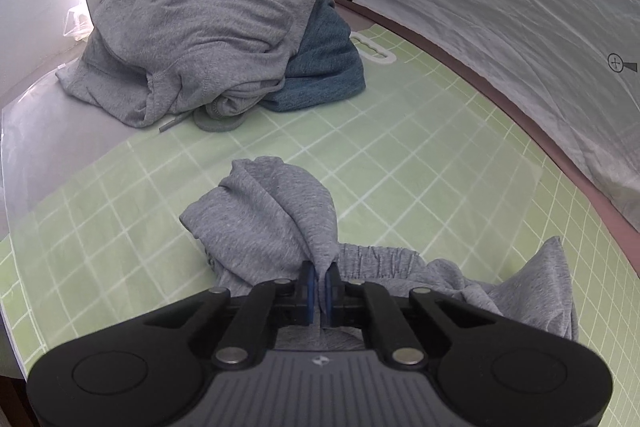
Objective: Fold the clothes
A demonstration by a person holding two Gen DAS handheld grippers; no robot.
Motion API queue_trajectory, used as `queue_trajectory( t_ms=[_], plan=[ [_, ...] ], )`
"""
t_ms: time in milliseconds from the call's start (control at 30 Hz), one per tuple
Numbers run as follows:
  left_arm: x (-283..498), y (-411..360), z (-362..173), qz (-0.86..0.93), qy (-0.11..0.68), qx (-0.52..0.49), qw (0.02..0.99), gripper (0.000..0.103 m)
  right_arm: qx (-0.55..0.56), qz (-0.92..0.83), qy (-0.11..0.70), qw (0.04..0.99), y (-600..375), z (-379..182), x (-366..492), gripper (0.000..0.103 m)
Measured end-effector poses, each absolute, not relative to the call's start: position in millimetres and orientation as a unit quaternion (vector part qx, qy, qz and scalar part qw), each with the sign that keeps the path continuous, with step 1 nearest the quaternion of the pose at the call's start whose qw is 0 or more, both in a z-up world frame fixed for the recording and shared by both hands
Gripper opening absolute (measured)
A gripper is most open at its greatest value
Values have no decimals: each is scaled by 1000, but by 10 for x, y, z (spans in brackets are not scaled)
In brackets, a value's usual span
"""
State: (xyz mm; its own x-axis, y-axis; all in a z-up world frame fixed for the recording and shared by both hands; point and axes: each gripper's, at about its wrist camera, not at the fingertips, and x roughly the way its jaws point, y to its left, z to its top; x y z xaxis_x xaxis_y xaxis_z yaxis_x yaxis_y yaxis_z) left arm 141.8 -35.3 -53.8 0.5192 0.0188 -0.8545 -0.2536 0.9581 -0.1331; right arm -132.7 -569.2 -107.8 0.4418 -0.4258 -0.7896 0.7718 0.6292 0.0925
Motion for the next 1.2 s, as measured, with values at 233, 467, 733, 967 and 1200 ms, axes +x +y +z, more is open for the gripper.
queue_trajectory(
  t_ms=[233, 467, 733, 967, 1200],
  plan=[
    [1235, -272, -600, 78, 492, -123, 859, 6, 254, -357, 383, 813, -5628, -1245, -1153, 53],
    [1126, -216, -623, 82, 493, -129, 856, 7, 261, -360, 396, 803, -5548, -1388, -884, 61],
    [1127, -254, -622, 83, 487, -117, 861, 7, 188, -357, 417, 814, -5503, -1412, -872, 39],
    [1045, -192, -517, 82, 466, -130, 871, 5, 212, -388, 364, 819, -5627, -1195, -1409, 1],
    [874, -75, -477, 86, 463, -126, 873, 4, 271, -371, 349, 817, -5653, -1110, -1663, 31]
  ],
)
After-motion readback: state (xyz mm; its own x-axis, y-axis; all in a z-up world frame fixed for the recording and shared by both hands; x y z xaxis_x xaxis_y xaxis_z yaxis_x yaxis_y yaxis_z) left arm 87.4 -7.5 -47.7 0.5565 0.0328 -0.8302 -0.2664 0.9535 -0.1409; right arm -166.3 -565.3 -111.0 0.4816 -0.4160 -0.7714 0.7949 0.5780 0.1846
